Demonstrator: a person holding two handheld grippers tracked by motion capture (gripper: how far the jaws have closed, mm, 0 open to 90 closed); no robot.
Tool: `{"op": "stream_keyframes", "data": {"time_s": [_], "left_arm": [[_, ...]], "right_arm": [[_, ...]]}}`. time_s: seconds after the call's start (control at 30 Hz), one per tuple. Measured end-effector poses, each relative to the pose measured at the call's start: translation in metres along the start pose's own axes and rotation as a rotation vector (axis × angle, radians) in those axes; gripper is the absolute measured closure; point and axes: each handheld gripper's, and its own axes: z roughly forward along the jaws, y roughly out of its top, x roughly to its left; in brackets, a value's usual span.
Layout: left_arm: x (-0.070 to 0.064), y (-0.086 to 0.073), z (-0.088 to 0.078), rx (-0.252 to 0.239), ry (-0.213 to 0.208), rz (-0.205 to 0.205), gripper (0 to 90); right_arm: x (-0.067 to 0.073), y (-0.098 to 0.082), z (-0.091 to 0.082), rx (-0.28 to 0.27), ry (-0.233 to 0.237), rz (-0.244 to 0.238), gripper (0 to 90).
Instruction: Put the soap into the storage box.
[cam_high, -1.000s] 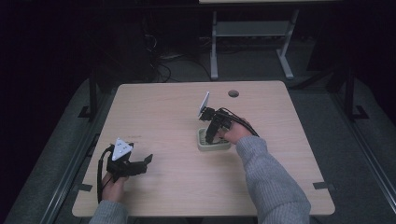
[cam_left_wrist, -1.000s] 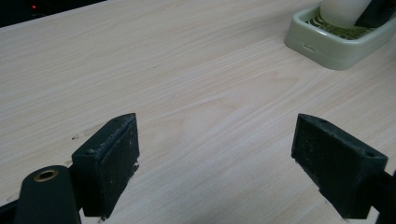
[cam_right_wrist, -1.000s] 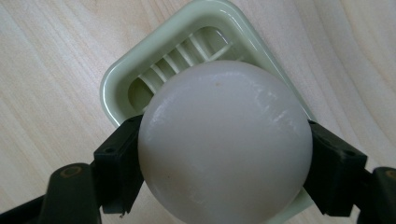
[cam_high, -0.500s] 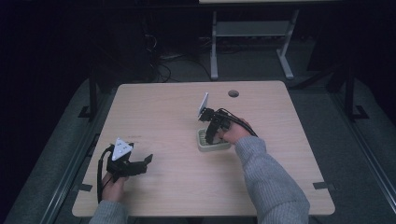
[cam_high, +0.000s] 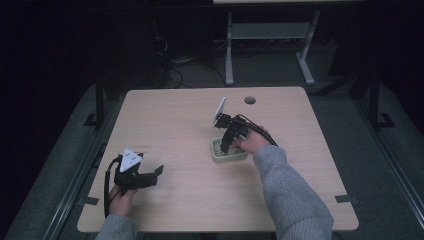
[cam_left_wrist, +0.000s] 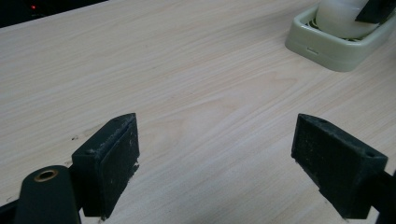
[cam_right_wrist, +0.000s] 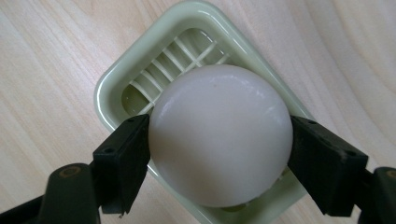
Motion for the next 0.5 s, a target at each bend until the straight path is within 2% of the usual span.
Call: {"op": "stream_keyframes", "data": {"time_s": [0.17,0.23,0.5], "left_arm": [[0.0,0.0,0.0,0.0,0.0,0.001,14.8],[-0.001,0.0,0.0,-0.002,0.0,-0.001,14.8],[-0.001,0.0,-0.001,-0.005,-0.001,0.003,14.8]], "right_arm": [[-0.001,-0.003,-0.004,-0.012,0.006,0.005,22.0],[-0.001,-0.006,-0.009,-0.018,0.014,0.021,21.2],[-0.003,-0.013,-0.02,-0.046,0.016,0.023,21.1]]}}
